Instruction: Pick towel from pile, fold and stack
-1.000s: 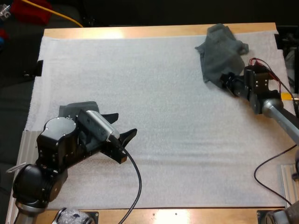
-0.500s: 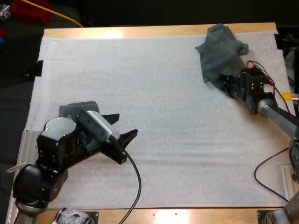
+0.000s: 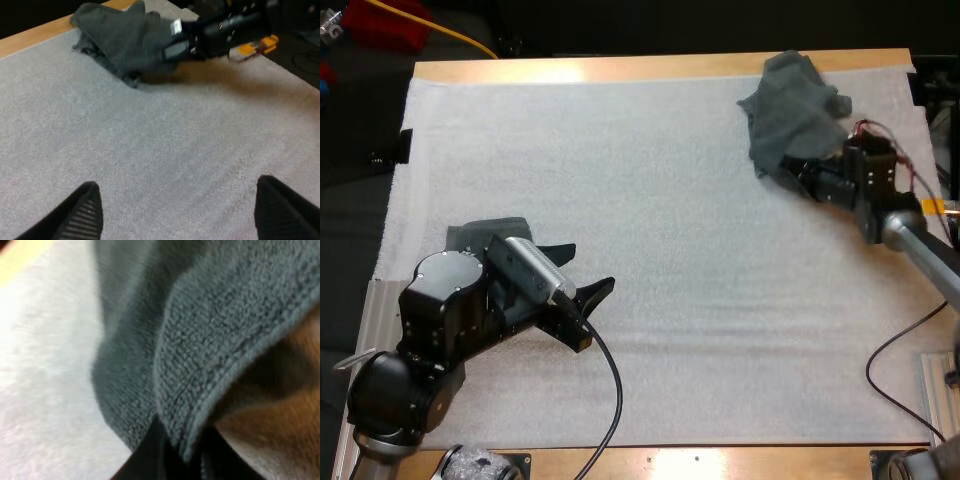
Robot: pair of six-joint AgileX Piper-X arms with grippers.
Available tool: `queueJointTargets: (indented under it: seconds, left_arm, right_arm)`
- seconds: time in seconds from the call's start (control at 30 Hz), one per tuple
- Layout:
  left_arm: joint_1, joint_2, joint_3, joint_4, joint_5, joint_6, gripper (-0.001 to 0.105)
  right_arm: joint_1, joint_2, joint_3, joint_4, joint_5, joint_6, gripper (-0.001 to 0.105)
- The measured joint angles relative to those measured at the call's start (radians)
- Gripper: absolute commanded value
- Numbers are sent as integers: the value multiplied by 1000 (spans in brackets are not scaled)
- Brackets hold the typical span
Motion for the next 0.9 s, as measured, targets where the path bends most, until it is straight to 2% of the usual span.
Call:
queueJointTargets:
  seconds: [0.4, 0.57, 0.9]
  left_arm:
    - [0, 0, 0, 0, 2, -10, 63]
    - [0, 0, 0, 0, 2, -10, 63]
    - [0, 0, 0, 0, 2, -10, 63]
  right_arm:
    - [0, -245, -1, 240, 5, -191, 1]
    - [0, -342, -1, 315, -7, -213, 1]
    - [9, -494, -1, 467, -113, -217, 1]
